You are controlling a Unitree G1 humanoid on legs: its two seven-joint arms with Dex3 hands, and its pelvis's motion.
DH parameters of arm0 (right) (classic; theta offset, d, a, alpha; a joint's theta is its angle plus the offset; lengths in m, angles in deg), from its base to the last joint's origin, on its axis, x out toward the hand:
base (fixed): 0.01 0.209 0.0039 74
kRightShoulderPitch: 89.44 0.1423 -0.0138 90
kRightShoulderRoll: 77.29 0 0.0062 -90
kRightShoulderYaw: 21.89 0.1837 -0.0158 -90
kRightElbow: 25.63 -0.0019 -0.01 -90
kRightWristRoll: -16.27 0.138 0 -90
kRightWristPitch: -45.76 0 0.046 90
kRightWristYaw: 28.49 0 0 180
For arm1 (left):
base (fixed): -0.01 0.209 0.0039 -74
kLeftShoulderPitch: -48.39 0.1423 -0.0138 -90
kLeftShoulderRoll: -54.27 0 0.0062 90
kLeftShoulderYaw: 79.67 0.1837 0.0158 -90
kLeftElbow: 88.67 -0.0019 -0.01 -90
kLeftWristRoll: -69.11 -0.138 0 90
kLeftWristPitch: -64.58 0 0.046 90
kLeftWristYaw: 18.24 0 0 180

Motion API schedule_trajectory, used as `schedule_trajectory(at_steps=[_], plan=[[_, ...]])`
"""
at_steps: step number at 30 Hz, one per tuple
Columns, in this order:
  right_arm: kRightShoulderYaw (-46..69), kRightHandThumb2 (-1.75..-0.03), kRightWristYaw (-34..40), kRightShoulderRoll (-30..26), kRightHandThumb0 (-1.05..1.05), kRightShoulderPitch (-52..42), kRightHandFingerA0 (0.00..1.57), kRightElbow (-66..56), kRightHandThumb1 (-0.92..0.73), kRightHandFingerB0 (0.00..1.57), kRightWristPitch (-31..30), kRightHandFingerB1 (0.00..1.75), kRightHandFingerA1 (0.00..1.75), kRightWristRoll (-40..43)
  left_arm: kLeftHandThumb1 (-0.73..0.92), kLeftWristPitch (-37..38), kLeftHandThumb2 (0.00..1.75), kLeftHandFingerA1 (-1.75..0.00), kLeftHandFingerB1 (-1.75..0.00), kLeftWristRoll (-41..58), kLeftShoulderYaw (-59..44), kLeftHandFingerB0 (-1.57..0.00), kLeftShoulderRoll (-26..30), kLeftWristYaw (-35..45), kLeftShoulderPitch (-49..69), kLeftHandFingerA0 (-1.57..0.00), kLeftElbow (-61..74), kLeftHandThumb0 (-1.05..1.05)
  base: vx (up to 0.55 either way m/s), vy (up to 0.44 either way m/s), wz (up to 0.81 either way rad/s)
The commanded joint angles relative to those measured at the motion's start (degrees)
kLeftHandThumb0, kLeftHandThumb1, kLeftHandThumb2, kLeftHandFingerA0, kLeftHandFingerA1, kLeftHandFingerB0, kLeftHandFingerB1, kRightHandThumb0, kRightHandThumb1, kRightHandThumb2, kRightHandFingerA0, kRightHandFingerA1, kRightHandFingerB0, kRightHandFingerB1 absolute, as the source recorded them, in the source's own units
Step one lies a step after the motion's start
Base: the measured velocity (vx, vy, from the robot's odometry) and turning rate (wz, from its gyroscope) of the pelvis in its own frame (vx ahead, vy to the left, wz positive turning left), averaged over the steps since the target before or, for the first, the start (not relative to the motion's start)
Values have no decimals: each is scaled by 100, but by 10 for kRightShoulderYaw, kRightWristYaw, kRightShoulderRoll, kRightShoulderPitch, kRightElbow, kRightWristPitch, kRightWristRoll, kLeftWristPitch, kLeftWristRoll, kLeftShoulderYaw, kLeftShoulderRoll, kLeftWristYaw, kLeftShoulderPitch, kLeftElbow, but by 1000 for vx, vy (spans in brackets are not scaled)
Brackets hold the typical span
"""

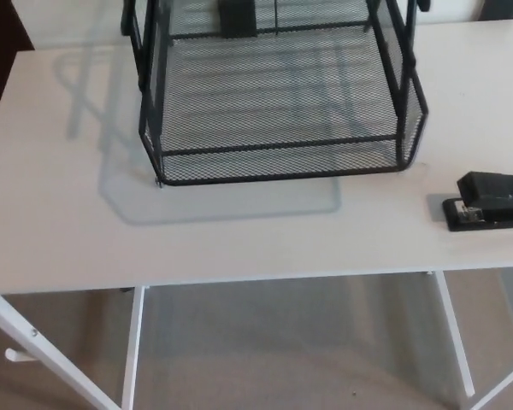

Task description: The robot walks towards a desk on which a file tray is kept in the middle and a stapler is kept to its right. The robot lifts the stapler using its right hand and places it on the file tray.

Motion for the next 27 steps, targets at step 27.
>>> schedule_trajectory(at_steps=[27], plan=[[195, -57, -23, 48, -53, 10, 30, 7, -55, 0, 13, 24, 59, 140, 43, 48, 114, -90, -80, 71, -113, -43, -9, -15, 22, -57, 27, -65, 8, 44, 0]])
